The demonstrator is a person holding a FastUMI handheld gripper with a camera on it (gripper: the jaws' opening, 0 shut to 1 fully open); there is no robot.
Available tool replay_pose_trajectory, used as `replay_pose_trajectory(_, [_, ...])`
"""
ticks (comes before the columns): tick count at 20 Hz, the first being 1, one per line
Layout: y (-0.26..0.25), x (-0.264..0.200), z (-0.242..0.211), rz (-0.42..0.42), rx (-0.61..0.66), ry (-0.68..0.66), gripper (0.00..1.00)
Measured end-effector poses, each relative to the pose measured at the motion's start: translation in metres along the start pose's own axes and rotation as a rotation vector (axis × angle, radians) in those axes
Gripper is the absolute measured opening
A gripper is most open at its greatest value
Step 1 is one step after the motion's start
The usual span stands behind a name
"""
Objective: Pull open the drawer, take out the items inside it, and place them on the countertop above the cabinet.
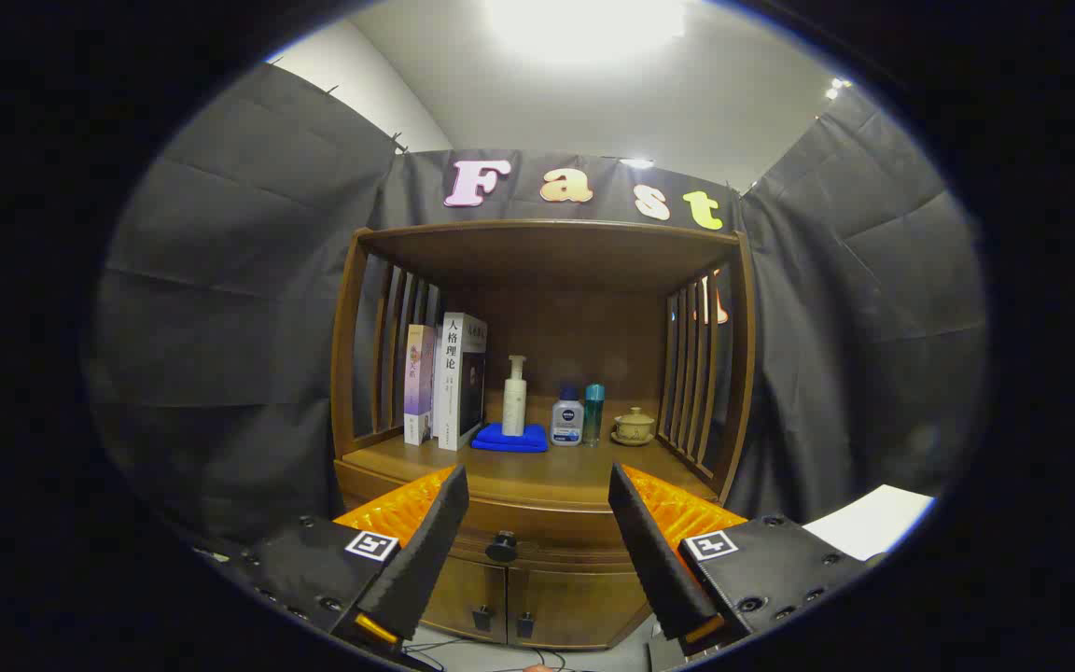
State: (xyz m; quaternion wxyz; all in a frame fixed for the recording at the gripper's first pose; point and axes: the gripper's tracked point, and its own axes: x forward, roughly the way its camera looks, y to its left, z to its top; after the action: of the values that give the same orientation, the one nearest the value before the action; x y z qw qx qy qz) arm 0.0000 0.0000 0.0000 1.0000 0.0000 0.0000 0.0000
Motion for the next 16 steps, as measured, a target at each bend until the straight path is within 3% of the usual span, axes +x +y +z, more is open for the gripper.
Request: replay_pose_trajectory(16, [-0.023,0.002,-0.006,-0.034,0.052,-0.002,0.96])
